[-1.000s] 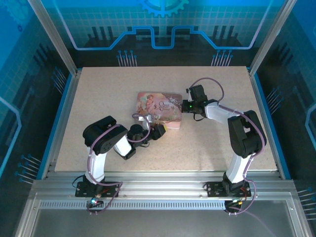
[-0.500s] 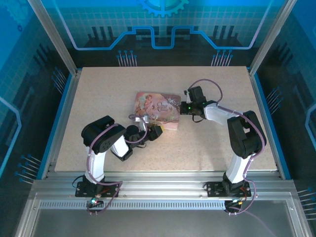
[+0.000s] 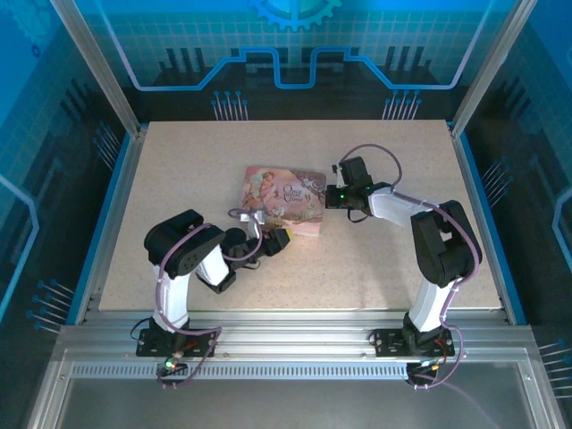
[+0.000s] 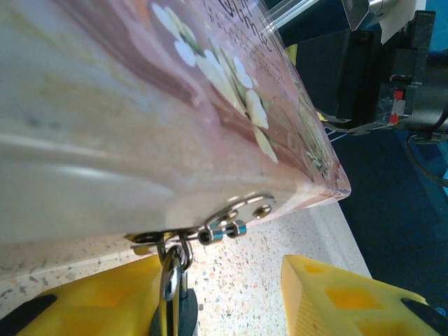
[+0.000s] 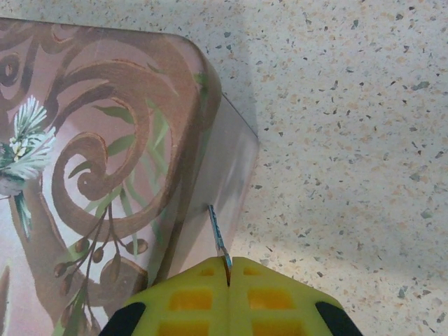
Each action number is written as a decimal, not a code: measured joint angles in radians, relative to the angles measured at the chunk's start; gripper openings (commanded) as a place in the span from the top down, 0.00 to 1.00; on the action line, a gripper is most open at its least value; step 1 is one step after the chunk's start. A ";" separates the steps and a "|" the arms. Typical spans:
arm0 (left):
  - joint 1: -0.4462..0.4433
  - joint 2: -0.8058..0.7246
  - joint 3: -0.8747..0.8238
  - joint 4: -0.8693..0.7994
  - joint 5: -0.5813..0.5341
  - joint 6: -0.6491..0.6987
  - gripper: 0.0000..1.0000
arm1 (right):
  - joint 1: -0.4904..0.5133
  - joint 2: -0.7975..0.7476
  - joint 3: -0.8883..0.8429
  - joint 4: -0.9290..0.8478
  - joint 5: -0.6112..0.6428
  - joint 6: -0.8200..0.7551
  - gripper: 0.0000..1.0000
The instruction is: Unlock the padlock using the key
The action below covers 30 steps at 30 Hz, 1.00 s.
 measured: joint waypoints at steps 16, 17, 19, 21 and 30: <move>0.037 -0.083 -0.045 -0.131 0.017 -0.022 0.55 | 0.002 0.000 0.000 0.000 -0.006 0.000 1.00; 0.038 -0.087 -0.040 -0.144 0.021 -0.019 0.56 | 0.002 0.000 0.000 0.000 -0.006 0.000 1.00; 0.041 -0.092 -0.025 -0.172 0.026 -0.015 0.60 | 0.005 0.000 0.000 0.000 -0.005 0.000 1.00; 0.045 -0.092 -0.003 -0.200 0.029 -0.008 0.63 | 0.006 0.000 0.000 0.000 -0.005 0.000 1.00; 0.053 -0.092 0.048 -0.269 0.044 0.007 0.73 | 0.008 0.000 0.000 0.000 -0.001 0.000 1.00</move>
